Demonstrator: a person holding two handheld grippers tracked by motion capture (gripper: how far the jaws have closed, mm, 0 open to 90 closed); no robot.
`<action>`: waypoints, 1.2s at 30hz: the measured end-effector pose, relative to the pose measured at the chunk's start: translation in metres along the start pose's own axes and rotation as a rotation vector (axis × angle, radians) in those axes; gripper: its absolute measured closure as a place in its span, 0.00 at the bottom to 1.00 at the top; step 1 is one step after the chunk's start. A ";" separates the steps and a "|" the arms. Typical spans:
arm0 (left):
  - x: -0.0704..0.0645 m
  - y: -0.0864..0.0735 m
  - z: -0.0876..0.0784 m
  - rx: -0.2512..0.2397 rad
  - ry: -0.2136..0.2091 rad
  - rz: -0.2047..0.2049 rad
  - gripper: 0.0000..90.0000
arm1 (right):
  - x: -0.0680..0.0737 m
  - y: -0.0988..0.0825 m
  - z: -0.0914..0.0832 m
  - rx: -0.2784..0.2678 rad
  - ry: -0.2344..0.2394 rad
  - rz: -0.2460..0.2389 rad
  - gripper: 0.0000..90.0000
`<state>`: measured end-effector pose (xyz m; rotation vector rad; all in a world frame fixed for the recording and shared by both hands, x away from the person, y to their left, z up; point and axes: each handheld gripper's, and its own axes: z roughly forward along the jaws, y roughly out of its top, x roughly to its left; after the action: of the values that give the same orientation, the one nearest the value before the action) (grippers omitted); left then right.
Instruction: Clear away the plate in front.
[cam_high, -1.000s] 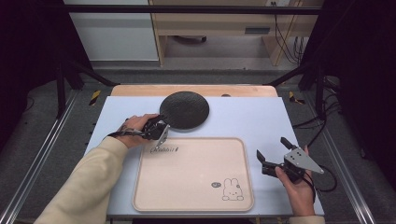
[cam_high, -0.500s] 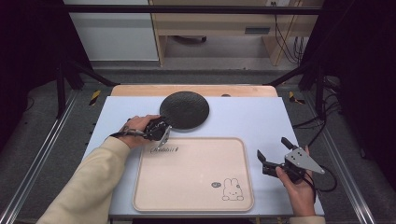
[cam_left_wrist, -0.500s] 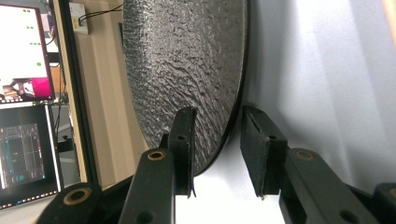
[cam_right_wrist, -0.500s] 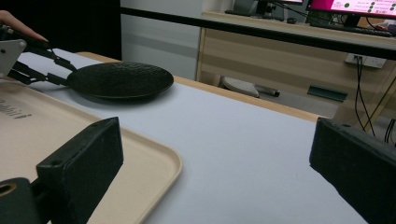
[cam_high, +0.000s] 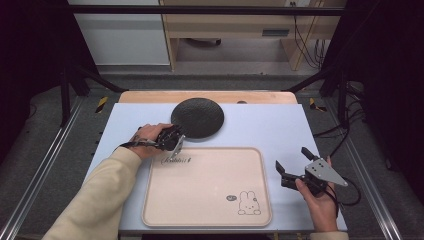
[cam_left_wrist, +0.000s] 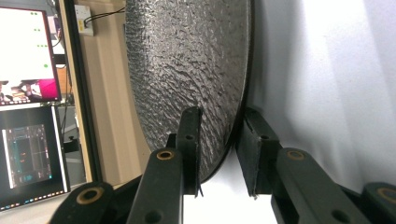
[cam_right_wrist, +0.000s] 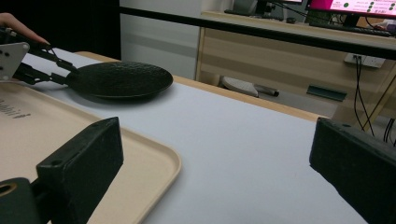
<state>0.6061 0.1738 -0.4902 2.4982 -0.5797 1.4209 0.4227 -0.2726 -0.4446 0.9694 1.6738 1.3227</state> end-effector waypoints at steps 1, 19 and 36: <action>0.000 0.000 0.001 -0.003 0.003 -0.003 0.79 | 0.000 0.000 0.000 0.000 -0.001 0.000 0.04; -0.002 0.002 0.008 -0.003 0.009 -0.009 0.81 | -0.002 -0.001 0.000 0.005 -0.004 0.003 0.04; -0.001 0.003 0.014 -0.005 0.006 -0.015 0.81 | -0.002 -0.001 0.000 0.007 -0.004 0.006 0.04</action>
<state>0.6150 0.1668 -0.4987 2.4883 -0.5610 1.4200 0.4234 -0.2750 -0.4458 0.9809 1.6741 1.3186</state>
